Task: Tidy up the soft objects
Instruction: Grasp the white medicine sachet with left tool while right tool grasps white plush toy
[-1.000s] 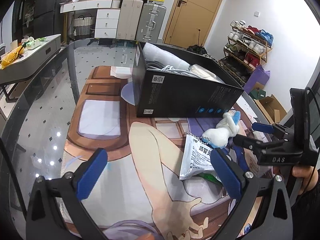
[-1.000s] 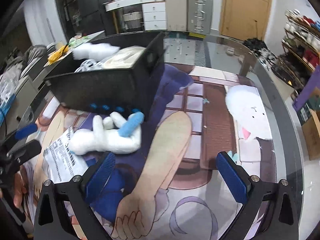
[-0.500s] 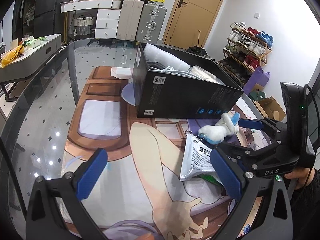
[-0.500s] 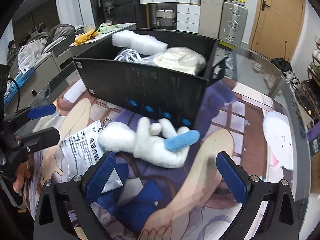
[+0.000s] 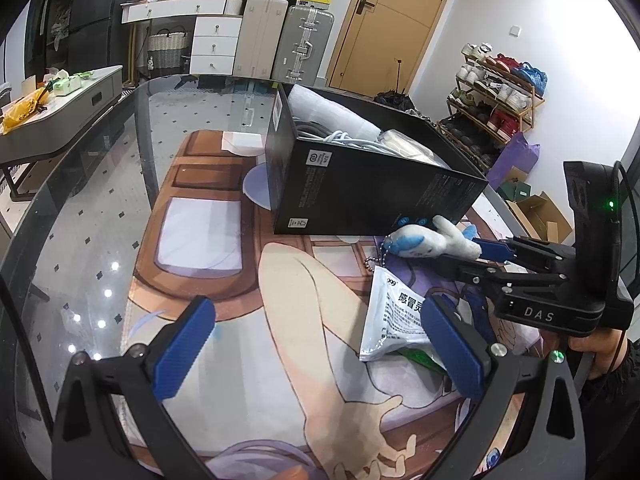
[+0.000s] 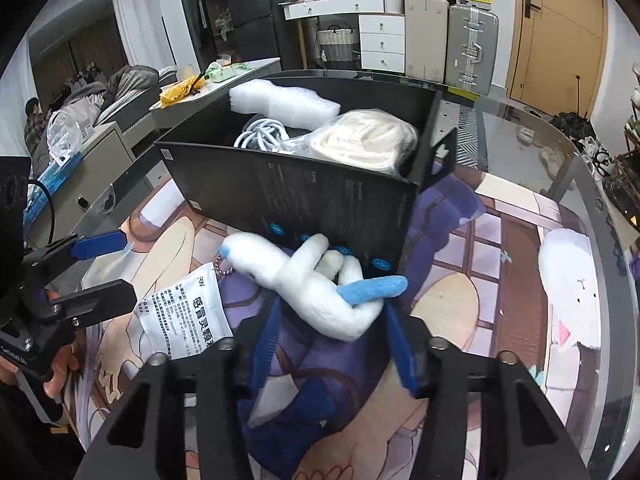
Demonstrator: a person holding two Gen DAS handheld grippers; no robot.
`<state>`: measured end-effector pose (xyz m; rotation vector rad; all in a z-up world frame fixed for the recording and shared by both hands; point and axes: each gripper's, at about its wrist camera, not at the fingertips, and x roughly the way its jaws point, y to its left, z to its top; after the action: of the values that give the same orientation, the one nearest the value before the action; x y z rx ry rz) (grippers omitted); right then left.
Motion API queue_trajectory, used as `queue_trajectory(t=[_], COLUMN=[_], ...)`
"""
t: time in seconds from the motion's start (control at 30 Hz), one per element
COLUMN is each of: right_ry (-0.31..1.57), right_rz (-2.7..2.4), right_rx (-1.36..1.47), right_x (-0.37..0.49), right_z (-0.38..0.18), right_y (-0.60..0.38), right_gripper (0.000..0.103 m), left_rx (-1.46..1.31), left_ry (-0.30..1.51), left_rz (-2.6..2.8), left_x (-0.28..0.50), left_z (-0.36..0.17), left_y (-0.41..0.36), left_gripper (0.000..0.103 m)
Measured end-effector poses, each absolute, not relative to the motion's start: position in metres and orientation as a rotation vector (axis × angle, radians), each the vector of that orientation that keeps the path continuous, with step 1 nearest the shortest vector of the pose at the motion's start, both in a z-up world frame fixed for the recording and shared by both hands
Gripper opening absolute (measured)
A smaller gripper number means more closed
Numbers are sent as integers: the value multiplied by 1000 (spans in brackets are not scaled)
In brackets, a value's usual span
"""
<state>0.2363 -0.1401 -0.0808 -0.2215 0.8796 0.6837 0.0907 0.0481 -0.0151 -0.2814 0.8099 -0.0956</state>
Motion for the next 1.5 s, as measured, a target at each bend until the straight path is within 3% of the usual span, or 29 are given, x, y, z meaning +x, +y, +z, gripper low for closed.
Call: queue_trajectory(t=[0.17, 1.17, 1.27, 1.37, 1.47, 1.5], right_ry=[872, 886, 882, 878, 870, 867], right_rz=[676, 655, 656, 657, 660, 661], right_rx=[-224, -113, -109, -100, -93, -92], right_x=[226, 209, 209, 209, 209, 208], right_z=[-78, -78, -78, -77, -75, -75], right_y=[-150, -205, -206, -208, -209, -209], right_gripper=[38, 36, 36, 36, 36, 35], left_rx=[-270, 92, 94, 104, 68, 59], left_ry=[815, 971, 941, 925, 899, 906], left_rz=[-88, -232, -238, -262, -264, -252], left_x=[92, 109, 107, 103, 101, 102], left_z=[-15, -19, -15, -13, -7, -5], left_y=[45, -42, -43, -42, -35, -31], left_gripper=[103, 100, 75, 65, 37, 37])
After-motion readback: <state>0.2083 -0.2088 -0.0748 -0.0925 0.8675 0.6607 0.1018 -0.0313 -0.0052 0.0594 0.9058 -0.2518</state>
